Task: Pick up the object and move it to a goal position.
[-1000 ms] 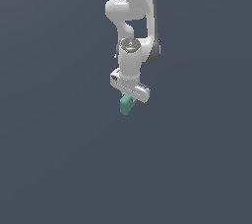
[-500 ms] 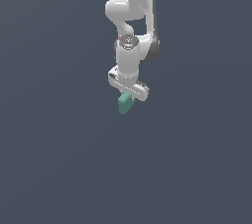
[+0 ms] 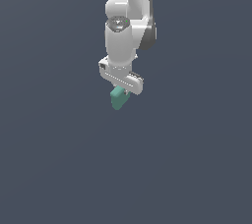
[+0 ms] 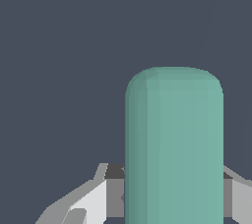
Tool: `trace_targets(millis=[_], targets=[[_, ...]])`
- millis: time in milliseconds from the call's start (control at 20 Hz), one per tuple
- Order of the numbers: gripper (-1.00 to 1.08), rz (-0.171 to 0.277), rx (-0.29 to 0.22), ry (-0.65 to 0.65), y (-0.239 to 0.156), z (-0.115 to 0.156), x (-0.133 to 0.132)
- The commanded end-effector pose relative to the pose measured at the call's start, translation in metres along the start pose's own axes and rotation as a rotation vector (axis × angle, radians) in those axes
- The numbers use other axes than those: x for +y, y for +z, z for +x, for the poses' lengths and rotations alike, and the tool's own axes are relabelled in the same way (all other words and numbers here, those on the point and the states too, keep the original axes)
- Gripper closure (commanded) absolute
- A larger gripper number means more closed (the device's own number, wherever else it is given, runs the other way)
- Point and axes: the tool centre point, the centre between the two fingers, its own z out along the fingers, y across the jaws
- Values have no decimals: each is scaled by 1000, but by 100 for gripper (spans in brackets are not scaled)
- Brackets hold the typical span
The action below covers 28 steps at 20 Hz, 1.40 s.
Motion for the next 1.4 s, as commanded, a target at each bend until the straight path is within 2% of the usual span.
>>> trace_targets(millis=[0, 850, 1350], targets=[[108, 1, 1, 0, -22, 10, 6], [108, 0, 1, 0, -179, 87, 49], [108, 0, 1, 0, -235, 117, 63]])
